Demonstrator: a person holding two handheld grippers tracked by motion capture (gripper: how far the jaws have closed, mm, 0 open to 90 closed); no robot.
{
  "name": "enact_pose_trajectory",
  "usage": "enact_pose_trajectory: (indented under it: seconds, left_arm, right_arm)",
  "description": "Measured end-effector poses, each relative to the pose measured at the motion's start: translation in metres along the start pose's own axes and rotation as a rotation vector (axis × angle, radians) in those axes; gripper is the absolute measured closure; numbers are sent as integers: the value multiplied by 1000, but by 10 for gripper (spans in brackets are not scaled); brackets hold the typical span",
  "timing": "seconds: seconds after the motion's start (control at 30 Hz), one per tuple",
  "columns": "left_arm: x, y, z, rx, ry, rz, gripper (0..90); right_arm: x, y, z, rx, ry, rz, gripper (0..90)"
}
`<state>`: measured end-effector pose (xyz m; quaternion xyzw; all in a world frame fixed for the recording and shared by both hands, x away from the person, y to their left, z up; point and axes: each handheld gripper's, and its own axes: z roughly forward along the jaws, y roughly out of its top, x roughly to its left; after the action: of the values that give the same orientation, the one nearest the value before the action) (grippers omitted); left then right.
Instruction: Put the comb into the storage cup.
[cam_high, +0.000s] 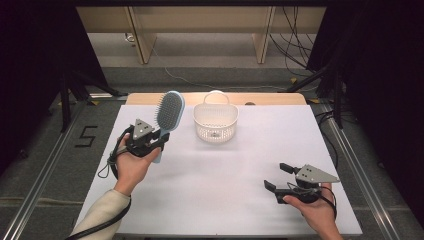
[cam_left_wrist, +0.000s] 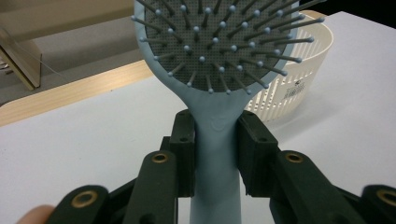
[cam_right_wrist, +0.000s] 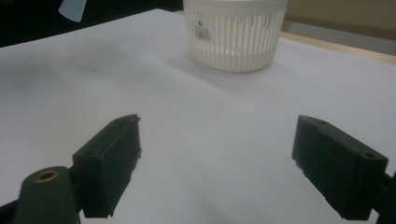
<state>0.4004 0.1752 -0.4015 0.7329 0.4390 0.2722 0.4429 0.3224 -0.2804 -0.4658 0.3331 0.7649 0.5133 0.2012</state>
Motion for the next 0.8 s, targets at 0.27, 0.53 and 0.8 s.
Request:
enact_pose_trajectory:
  seconds: [0.27,0.53,0.8]
  left_arm:
    - [-1,1,0,-12,-3,5,700]
    - [-2,4,0,-26,-7,1,700]
    - [-2,6,-1,-35,-9,2,700]
  right_arm:
    - [0,0,0,-1,0,0,163]
    - [0,0,0,-1,-1,1,162]
    - [0,0,0,0,-3,0,162]
